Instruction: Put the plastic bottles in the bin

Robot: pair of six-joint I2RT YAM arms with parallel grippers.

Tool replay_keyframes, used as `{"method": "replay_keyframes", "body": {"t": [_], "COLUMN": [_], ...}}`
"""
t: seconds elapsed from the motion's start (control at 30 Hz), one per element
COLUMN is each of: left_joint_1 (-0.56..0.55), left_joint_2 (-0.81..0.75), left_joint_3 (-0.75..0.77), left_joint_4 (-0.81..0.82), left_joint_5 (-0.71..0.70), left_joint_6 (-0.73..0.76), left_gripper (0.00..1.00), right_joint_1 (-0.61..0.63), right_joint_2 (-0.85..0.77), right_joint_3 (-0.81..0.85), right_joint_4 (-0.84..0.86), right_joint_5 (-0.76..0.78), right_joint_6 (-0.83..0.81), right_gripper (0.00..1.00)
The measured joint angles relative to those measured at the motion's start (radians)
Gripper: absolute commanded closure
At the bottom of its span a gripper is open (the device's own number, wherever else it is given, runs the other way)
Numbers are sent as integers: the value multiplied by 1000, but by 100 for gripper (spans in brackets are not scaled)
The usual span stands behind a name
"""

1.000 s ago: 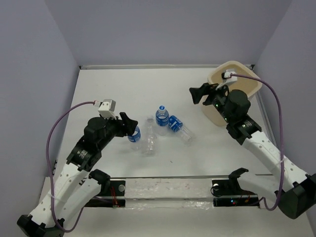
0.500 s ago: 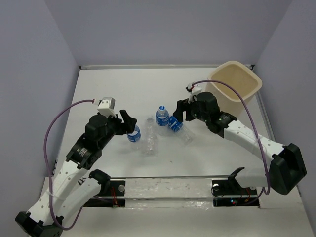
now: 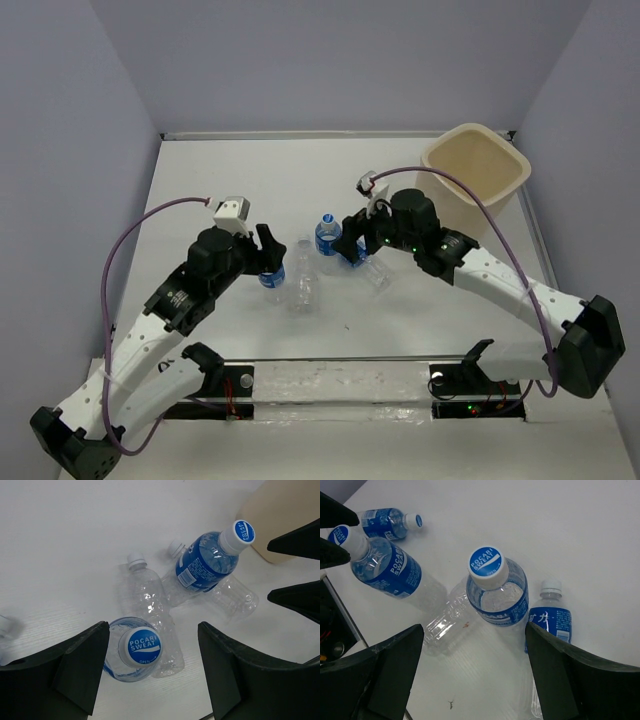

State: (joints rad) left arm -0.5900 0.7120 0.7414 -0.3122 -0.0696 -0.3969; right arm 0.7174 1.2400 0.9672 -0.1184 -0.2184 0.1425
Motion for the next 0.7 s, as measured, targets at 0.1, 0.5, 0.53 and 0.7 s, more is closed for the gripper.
{"method": "replay_keyframes", "body": {"t": [0.1, 0.5, 0.53, 0.7], "left_joint_1": [-17, -82, -87, -98], "left_joint_2": [1, 25, 30, 40], "left_joint_3": [0, 0, 0, 0], "left_joint_4": [0, -18, -22, -34], "left_joint_5": [-20, -116, -125, -163], "left_joint_6": [-1, -5, -5, -6], "left_gripper": [20, 23, 24, 28], "right_joint_1": [17, 37, 41, 61], "right_joint_2": [56, 238, 245, 262], "right_joint_3": [35, 126, 130, 140], "right_joint_4": [11, 91, 96, 114], "right_joint_5": [-2, 83, 90, 134], "right_joint_6": [-13, -46, -49, -62], "right_gripper": [12, 15, 16, 35]}}
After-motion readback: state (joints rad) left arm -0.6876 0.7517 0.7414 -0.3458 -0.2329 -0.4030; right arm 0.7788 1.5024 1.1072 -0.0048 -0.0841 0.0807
